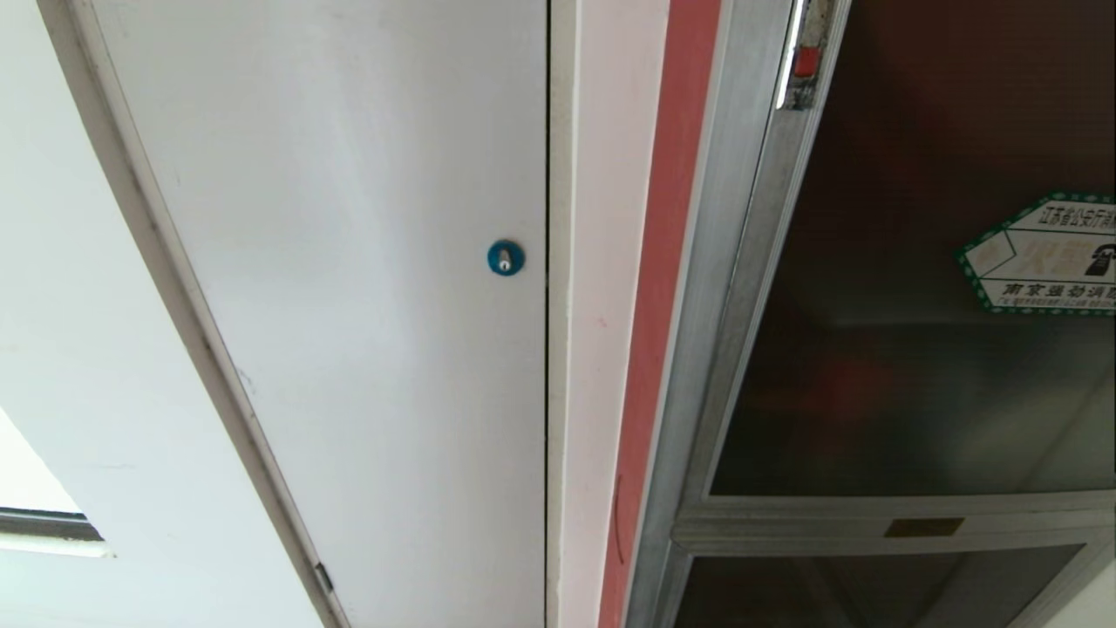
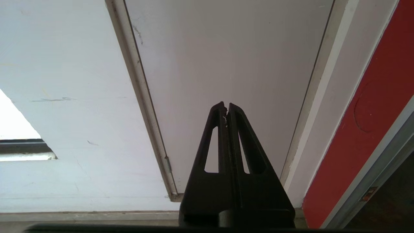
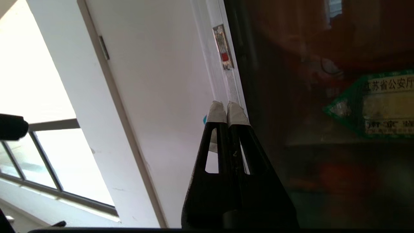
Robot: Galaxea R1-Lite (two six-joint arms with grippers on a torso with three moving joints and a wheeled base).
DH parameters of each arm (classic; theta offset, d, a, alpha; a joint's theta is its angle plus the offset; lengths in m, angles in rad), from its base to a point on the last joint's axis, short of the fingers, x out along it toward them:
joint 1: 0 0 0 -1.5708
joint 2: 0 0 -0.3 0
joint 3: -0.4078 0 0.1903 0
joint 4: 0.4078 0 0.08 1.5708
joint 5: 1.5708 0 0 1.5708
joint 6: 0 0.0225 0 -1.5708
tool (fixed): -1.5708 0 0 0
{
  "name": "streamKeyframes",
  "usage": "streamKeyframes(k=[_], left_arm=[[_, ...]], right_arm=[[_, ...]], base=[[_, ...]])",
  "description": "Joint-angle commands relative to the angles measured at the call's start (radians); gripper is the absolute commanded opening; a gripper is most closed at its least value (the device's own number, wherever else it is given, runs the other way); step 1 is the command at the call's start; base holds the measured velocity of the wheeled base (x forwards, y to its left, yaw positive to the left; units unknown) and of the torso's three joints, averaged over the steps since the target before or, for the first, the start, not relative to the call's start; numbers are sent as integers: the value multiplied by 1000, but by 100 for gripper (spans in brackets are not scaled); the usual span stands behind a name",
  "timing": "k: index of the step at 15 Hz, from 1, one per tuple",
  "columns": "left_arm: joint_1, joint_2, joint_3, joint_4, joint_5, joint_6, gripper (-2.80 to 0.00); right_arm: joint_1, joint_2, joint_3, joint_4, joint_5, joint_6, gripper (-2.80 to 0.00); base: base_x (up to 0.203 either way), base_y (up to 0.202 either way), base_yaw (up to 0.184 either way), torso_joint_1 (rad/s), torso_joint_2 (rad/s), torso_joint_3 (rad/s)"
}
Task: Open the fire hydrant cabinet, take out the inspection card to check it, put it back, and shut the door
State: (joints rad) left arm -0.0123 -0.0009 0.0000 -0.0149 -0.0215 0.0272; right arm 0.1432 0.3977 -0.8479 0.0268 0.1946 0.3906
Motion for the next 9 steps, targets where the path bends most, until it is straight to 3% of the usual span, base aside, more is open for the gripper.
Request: streamKeyframes(k=[1,5,9], left_arm=[[0,1,12,0,0,0,-280],[0,1,12,0,0,0,-280],[0,1,12,0,0,0,-280]], right_arm=[[-5,-105,77,1,3,2,-280],[-5,-119,154,-11,-83,-4,-280],[-5,-119,156,-10,-89,-9,-280]], base=[[0,0,0,0,0,0],[0,0,0,0,0,0],[0,0,0,0,0,0]])
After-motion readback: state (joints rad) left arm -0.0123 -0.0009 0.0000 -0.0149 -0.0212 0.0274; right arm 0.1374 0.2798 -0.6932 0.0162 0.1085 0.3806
